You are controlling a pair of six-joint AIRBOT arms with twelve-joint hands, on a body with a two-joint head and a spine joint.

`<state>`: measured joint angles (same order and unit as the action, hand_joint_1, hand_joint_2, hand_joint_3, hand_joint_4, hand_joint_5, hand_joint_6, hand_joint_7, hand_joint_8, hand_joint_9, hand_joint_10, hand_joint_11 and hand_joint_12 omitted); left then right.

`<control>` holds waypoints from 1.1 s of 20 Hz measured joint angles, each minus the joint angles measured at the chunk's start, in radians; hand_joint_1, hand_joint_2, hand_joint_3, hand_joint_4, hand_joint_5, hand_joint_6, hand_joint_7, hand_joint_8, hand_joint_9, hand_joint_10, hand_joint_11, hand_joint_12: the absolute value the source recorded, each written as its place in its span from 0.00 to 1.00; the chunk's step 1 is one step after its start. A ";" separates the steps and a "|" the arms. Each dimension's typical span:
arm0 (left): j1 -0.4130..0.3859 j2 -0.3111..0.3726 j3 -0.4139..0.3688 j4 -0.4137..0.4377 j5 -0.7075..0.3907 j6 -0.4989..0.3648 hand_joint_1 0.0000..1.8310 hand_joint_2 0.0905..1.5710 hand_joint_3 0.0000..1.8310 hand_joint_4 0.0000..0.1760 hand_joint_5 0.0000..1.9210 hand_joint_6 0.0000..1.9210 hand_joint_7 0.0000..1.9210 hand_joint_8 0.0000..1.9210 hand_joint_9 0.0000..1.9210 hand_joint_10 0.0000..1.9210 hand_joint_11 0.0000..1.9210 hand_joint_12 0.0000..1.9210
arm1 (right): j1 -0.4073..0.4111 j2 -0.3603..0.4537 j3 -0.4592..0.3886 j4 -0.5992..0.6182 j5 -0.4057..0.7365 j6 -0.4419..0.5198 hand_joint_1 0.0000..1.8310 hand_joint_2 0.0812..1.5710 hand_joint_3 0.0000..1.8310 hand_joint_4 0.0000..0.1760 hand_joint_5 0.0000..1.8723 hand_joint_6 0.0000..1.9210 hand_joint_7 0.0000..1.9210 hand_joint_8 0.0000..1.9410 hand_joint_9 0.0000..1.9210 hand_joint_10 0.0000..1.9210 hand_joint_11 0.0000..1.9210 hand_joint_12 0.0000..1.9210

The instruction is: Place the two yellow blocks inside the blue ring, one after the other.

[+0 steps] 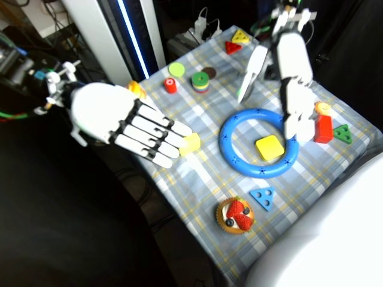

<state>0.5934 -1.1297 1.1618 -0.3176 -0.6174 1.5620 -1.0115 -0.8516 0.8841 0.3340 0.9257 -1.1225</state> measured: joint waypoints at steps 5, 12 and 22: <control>0.116 0.097 -0.082 0.021 -0.172 -0.147 0.40 0.74 0.00 0.36 0.06 0.01 0.03 0.01 0.00 0.00 0.00 0.00 | 0.048 -0.054 0.052 0.001 -0.093 0.000 0.39 0.78 0.00 0.00 0.03 0.01 0.06 0.01 0.08 0.07 0.00 0.76; 0.162 0.127 -0.128 0.040 -0.282 -0.154 0.44 0.72 0.00 0.45 0.07 0.01 0.04 0.00 0.00 0.00 0.00 0.00 | 0.105 -0.138 0.135 0.003 -0.209 -0.001 0.61 0.78 0.00 0.00 0.33 0.59 0.43 0.57 0.25 0.66 0.07 0.98; 0.195 0.150 -0.133 0.027 -0.303 -0.157 0.52 0.71 0.00 0.28 0.09 0.00 0.04 0.00 0.00 0.00 0.00 0.00 | 0.198 -0.169 0.181 -0.037 -0.284 0.000 0.65 0.79 0.00 0.00 0.34 0.67 0.43 0.78 0.29 0.81 0.13 1.00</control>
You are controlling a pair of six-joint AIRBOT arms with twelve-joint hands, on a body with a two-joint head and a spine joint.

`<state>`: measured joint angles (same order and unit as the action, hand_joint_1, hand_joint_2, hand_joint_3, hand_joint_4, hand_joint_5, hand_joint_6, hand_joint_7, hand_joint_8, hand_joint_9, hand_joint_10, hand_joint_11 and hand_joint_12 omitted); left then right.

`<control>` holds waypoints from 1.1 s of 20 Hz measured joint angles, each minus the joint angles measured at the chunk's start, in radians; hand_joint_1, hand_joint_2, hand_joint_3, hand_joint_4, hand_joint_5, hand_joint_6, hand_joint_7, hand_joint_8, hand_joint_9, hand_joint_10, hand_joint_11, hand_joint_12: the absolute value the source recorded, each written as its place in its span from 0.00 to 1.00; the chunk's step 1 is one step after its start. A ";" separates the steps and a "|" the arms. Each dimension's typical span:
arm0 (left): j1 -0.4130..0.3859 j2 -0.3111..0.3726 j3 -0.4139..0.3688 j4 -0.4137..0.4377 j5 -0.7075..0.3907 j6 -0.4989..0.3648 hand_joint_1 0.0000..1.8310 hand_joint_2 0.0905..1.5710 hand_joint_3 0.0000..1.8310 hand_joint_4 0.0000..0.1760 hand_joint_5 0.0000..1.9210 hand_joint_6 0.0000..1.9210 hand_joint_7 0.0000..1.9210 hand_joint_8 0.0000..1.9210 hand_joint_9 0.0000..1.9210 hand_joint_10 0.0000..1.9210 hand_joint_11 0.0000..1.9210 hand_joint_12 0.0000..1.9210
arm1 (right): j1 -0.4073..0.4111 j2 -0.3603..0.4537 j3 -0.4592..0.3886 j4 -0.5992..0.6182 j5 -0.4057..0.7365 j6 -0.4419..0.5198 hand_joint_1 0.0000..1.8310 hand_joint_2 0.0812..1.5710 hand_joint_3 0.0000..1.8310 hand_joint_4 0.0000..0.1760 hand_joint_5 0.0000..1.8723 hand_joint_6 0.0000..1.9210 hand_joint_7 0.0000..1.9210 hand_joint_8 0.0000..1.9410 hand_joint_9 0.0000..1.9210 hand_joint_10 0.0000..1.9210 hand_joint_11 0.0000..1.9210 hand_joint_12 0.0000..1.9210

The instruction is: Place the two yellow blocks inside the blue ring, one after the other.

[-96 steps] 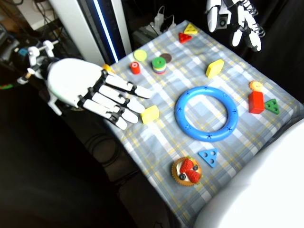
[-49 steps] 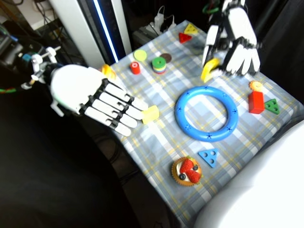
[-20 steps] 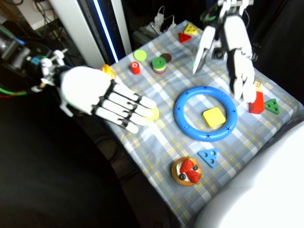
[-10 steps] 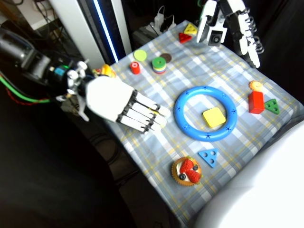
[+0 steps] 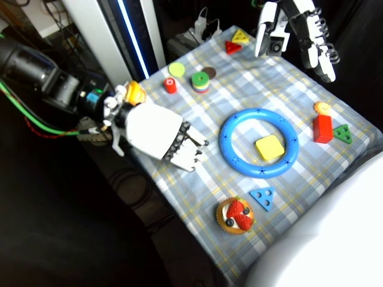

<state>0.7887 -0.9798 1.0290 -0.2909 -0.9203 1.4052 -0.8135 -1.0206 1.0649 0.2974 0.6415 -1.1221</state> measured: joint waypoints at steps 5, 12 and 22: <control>0.038 0.010 -0.010 -0.014 -0.009 -0.001 0.47 0.83 0.01 0.03 0.11 0.00 0.06 0.00 0.03 0.00 0.00 0.08 | 0.073 0.001 0.006 -0.051 0.020 0.000 0.63 0.80 0.00 0.00 0.33 0.73 0.40 0.76 0.32 0.76 0.23 0.98; 0.096 0.015 -0.022 -0.061 -0.032 -0.010 0.48 0.85 0.00 0.08 0.11 0.00 0.05 0.00 0.01 0.00 0.00 0.00 | 0.239 -0.148 0.127 -0.123 -0.068 0.000 0.66 0.77 0.00 0.00 0.38 0.62 0.44 0.74 0.44 0.73 0.42 0.93; 0.128 0.027 -0.030 -0.104 -0.084 -0.019 0.44 0.86 0.00 0.26 0.11 0.00 0.06 0.00 0.01 0.00 0.00 0.09 | 0.269 -0.247 0.211 -0.127 -0.224 -0.008 0.38 0.80 0.00 0.00 0.13 0.01 0.20 0.03 0.10 0.40 0.00 0.73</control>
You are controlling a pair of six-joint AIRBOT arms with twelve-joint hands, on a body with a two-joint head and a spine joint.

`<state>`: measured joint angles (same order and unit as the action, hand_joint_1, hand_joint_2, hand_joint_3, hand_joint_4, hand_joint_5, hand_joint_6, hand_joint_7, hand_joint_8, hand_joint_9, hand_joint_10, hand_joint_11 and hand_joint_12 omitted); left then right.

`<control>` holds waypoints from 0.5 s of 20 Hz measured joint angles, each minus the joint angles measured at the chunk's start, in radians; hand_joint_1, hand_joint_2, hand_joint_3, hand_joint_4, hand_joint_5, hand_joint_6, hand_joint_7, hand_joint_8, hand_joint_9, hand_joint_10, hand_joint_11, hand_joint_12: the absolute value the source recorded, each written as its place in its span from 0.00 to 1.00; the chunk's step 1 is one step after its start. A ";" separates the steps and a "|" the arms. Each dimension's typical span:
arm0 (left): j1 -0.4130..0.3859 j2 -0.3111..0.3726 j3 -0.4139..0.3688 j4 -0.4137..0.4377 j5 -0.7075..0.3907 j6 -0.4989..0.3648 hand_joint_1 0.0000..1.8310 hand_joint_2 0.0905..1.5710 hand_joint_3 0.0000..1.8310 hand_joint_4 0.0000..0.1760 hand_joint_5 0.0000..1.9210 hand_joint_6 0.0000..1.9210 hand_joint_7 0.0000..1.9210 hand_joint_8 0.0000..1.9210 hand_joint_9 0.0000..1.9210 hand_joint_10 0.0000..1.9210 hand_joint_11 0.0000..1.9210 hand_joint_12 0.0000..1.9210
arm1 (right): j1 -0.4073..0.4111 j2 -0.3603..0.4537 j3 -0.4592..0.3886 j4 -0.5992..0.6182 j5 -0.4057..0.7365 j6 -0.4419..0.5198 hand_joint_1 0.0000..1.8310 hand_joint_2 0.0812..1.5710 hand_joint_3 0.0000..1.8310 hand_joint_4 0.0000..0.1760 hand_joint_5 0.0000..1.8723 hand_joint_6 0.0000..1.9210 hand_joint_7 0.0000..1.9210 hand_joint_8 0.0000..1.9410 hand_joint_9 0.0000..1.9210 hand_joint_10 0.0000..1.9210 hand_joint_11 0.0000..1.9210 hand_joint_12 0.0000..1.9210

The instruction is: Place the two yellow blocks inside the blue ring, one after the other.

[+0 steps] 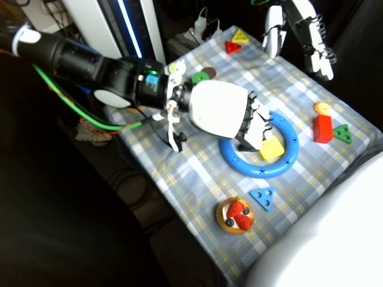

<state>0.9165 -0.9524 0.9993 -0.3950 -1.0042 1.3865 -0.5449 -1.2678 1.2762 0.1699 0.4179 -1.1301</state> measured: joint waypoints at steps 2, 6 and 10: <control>0.001 0.002 0.000 -0.003 -0.006 -0.002 0.47 0.85 0.00 0.25 0.11 0.00 0.06 0.00 0.00 0.00 0.00 0.06 | 0.000 0.000 0.000 0.000 -0.001 0.000 0.31 0.83 0.00 0.00 0.05 0.00 0.14 0.00 0.09 0.25 0.00 0.68; 0.010 0.002 0.000 -0.006 -0.018 -0.014 0.45 0.86 0.00 0.30 0.10 0.00 0.06 0.00 0.00 0.00 0.00 0.00 | 0.000 0.029 -0.042 0.000 -0.001 -0.001 0.26 0.84 0.00 0.09 0.02 0.00 0.05 0.00 0.04 0.12 0.00 0.53; 0.020 0.014 -0.014 -0.003 -0.045 -0.026 0.41 0.88 0.01 0.26 0.08 0.00 0.06 0.00 0.01 0.00 0.00 0.00 | -0.013 0.145 -0.162 -0.009 0.102 -0.001 0.19 0.84 0.00 0.07 0.00 0.00 0.00 0.00 0.00 0.04 0.00 0.44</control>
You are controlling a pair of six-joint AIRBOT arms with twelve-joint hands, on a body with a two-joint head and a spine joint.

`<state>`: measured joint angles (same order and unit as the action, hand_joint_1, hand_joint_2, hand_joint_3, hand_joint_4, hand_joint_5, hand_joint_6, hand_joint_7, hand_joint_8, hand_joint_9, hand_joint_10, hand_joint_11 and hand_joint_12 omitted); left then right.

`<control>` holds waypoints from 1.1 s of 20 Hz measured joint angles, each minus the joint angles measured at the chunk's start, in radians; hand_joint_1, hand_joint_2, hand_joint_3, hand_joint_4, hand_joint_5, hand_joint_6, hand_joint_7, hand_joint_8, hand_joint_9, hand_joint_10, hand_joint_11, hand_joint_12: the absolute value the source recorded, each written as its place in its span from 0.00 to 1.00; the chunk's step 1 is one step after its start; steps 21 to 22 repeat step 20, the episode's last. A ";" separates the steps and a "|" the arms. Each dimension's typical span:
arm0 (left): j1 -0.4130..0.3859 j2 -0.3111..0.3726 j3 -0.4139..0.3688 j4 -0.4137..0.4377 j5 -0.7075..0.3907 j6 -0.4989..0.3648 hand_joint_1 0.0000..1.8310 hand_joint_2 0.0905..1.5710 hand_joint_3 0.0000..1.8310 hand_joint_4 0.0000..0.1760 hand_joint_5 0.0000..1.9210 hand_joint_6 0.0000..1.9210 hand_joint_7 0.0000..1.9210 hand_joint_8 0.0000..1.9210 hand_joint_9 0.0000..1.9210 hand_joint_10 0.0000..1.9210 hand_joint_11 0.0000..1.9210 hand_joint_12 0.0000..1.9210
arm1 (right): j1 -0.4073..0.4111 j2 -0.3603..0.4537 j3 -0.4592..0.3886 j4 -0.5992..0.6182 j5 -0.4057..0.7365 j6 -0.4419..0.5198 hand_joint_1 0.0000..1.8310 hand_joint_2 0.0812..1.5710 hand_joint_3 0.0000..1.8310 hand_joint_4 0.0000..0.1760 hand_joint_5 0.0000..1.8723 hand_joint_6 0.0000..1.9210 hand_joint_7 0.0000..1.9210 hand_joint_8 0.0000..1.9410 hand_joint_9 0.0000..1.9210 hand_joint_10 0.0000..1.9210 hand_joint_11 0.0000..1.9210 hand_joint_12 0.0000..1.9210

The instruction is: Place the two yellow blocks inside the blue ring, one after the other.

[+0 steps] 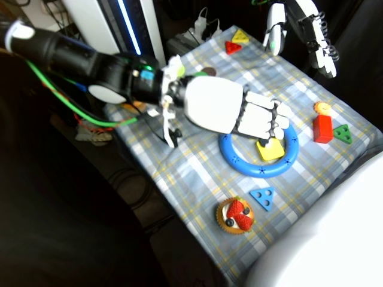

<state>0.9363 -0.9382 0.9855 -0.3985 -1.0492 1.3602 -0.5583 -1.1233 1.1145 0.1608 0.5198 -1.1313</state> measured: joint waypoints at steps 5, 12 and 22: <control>0.015 0.002 0.000 0.003 -0.046 -0.058 0.32 0.90 0.01 0.50 0.01 0.00 0.02 0.00 0.02 0.00 0.00 0.00 | -0.098 0.166 -0.116 0.026 0.171 -0.003 0.17 0.84 0.00 0.37 0.00 0.00 0.00 0.00 0.03 0.03 0.00 0.42; 0.047 0.019 0.005 0.020 -0.190 -0.209 0.17 0.92 0.00 0.46 0.00 0.00 0.01 0.00 0.06 0.04 0.00 0.56 | -0.294 0.335 -0.249 0.109 0.501 0.010 0.24 0.83 0.00 0.34 0.00 0.00 0.00 0.00 0.00 0.00 0.00 0.20; 0.135 0.056 0.003 0.035 -0.428 -0.375 0.21 0.87 0.00 0.82 0.00 0.00 0.00 0.00 0.00 0.00 0.00 0.06 | -0.529 0.435 -0.336 0.224 0.896 0.061 0.27 0.83 0.00 0.01 0.00 0.00 0.00 0.00 0.00 0.00 0.00 0.00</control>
